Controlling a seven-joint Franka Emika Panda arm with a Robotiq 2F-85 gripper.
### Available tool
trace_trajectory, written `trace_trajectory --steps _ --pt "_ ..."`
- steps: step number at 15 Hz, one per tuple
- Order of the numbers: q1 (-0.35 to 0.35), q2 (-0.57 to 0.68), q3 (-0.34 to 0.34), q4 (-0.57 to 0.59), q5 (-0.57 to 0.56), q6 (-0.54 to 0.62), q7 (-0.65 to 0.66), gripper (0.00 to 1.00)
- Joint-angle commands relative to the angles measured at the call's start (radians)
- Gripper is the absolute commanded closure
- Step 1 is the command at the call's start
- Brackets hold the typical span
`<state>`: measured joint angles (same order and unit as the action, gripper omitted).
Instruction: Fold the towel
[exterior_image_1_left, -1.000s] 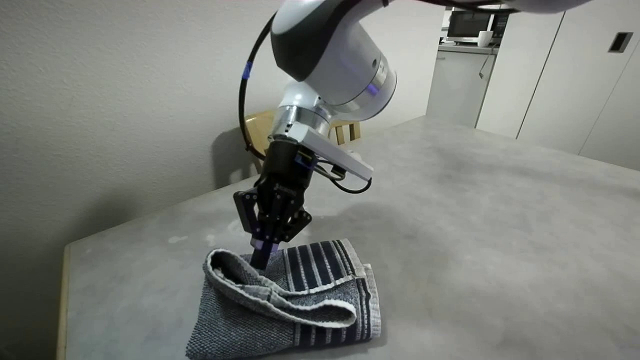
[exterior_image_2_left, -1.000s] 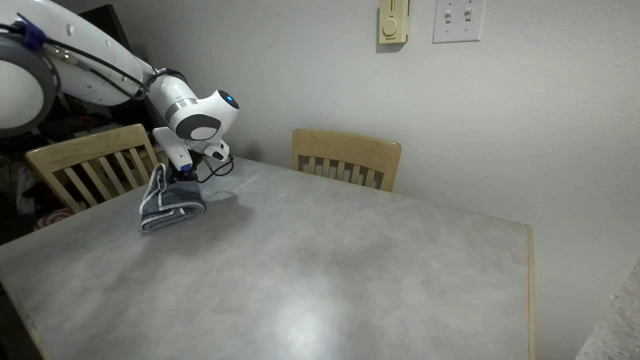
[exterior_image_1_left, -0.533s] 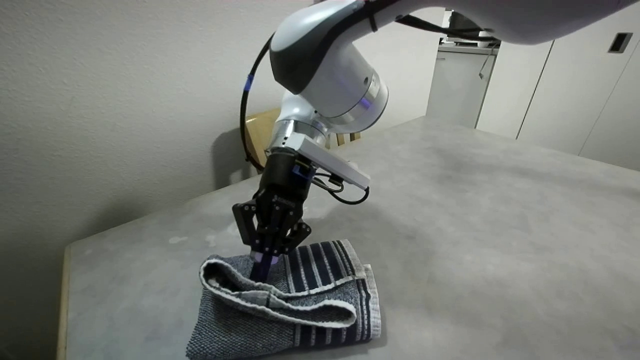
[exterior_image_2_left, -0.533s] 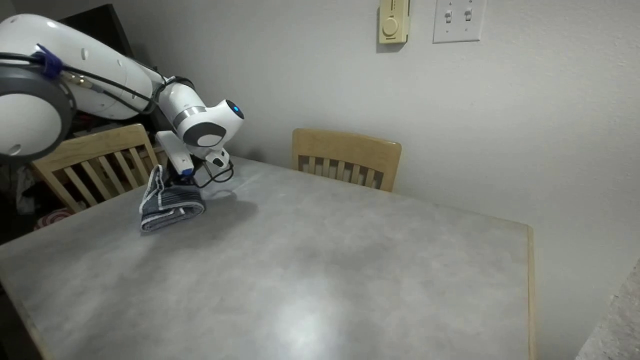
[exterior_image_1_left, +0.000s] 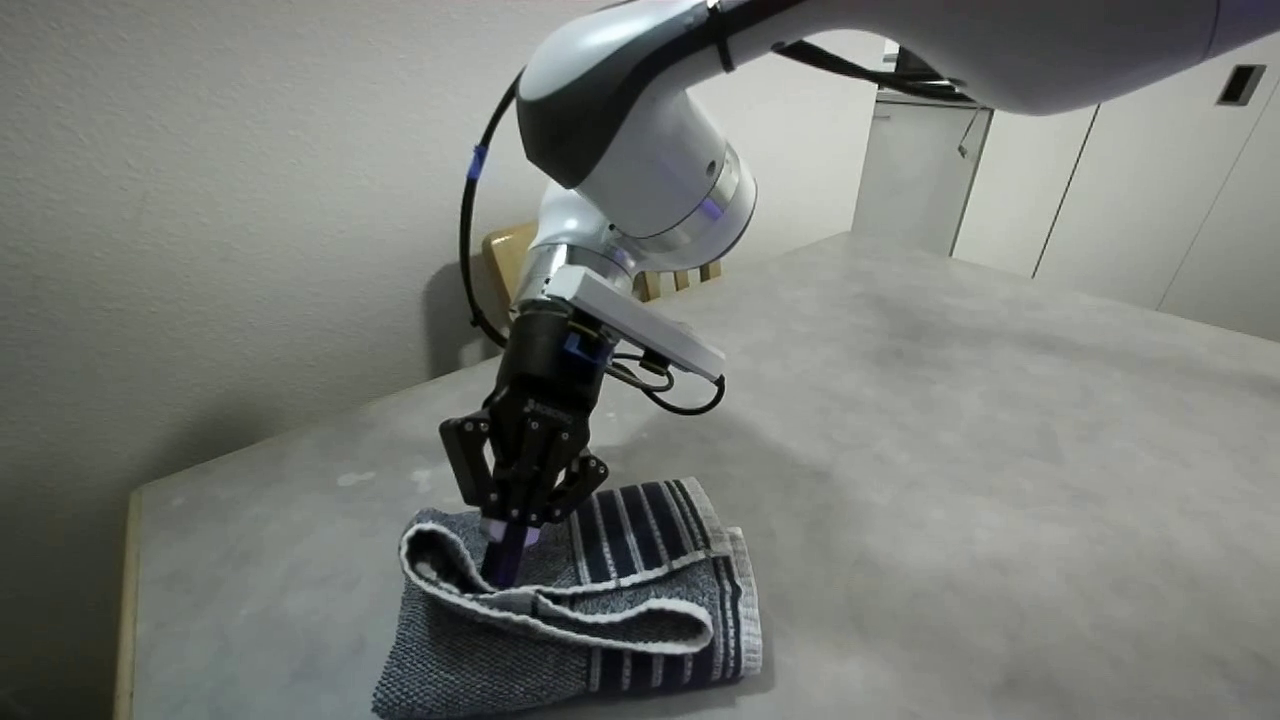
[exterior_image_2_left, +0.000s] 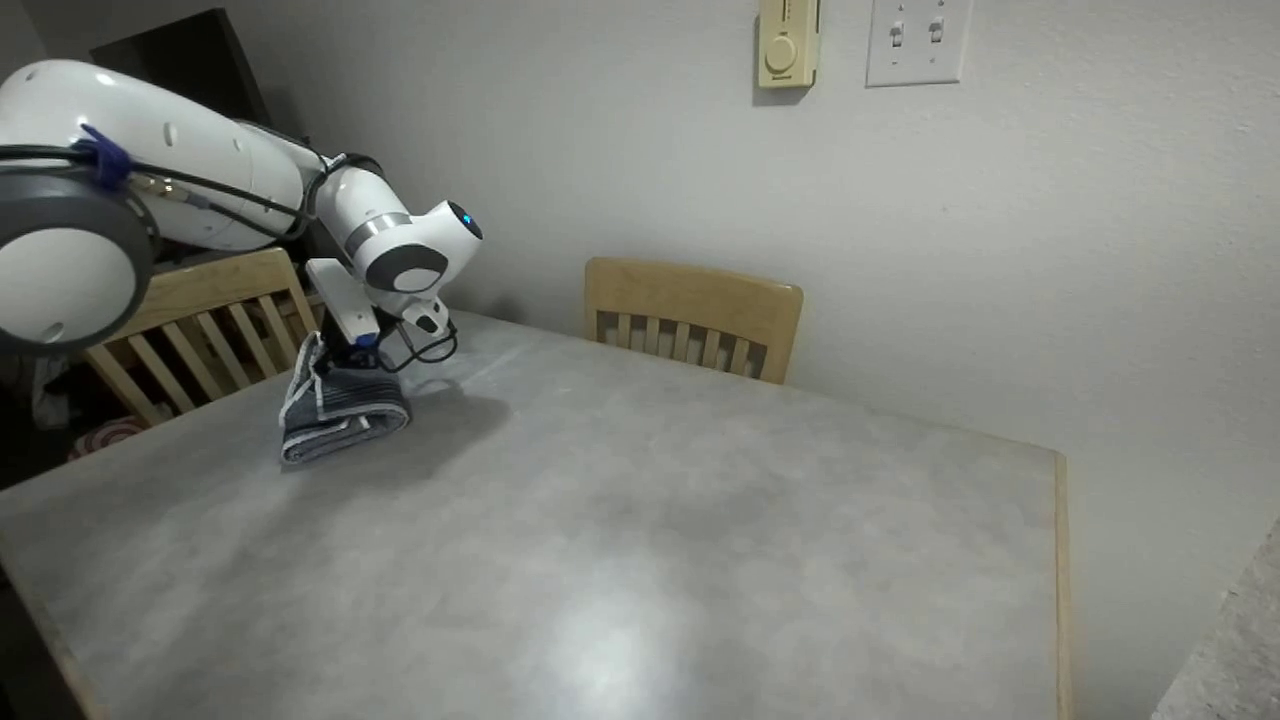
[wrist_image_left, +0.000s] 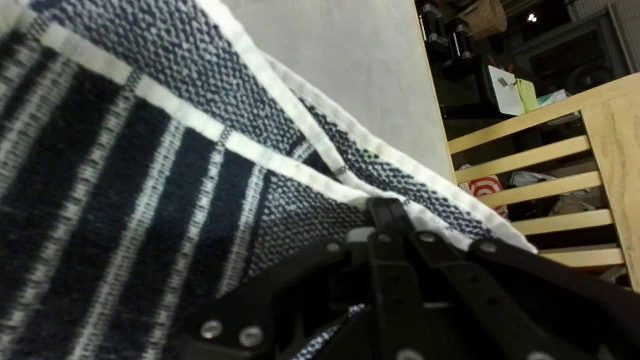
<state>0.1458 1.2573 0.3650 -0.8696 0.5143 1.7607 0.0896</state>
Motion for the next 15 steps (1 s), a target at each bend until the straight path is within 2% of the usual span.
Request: trace_trajectory --steps 1,15 --pt "0.008 0.05 -0.003 0.09 0.012 -0.05 0.029 1.0" --pt "0.036 0.159 -0.021 0.246 -0.016 -0.141 0.145 1.0"
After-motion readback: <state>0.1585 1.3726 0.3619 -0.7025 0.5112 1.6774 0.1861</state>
